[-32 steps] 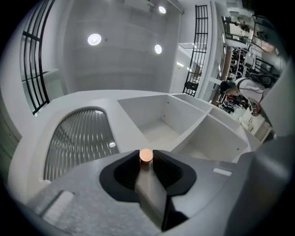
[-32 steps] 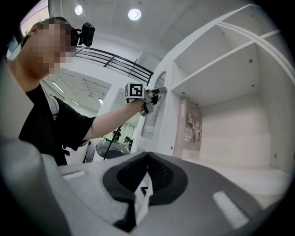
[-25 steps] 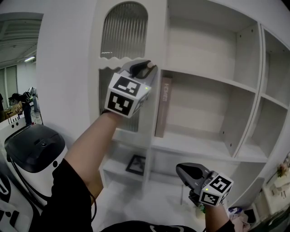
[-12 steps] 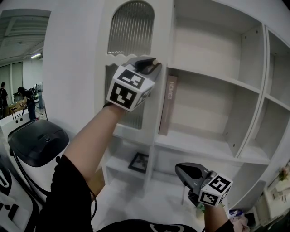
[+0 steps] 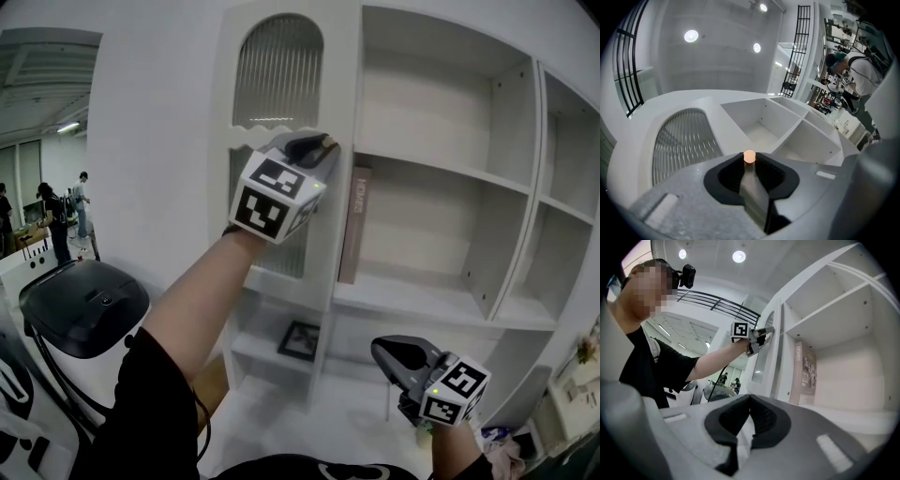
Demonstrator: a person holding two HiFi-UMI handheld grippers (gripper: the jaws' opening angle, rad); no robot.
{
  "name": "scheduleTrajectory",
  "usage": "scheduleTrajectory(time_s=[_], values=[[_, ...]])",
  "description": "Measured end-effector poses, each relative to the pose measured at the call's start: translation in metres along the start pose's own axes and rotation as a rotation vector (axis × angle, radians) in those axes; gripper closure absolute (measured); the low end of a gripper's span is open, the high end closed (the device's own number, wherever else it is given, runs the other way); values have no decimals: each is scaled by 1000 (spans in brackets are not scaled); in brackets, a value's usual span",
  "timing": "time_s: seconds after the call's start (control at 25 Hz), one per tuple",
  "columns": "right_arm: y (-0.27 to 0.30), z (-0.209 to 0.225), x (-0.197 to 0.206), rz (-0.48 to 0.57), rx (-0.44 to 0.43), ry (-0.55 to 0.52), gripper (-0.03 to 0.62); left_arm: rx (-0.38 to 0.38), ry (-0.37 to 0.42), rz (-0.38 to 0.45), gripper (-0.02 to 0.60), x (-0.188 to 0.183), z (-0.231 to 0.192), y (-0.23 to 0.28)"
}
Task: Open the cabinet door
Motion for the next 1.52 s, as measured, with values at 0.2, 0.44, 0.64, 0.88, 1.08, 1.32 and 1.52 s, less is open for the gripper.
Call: scheduleTrajectory(time_s=[0.2, 0.44, 0.64, 0.88, 1.08, 1.32, 1.52], values=[[10, -22, -9, 13, -1, -5, 593, 19, -25, 0, 503, -7, -4, -13], [20, -45, -17, 18, 6, -9, 592, 44, -46, 15, 503, -17, -10, -29], [25, -65, -28, 23, 14, -20, 593, 66, -65, 16, 505, -24, -14, -42], [31, -90, -35, 26, 25, -23, 593, 87, -103, 26, 506, -31, -20, -59], [37, -110, -41, 25, 38, -26, 592, 107, -121, 30, 506, -38, -28, -72], [44, -133, -45, 11, 61, -26, 594, 127, -152, 38, 506, -43, -37, -90], [46, -151, -52, 7, 76, -32, 594, 142, -185, 46, 506, -47, -45, -104]])
Point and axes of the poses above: the fingertips, and each gripper's own axes: y forward along the fingers, z to its right, x out of its underside, the point moved 7 cm from there along -y, backward along the fingers, and after that the axes turned 6 degrees about -x, right-handed, at the moved point
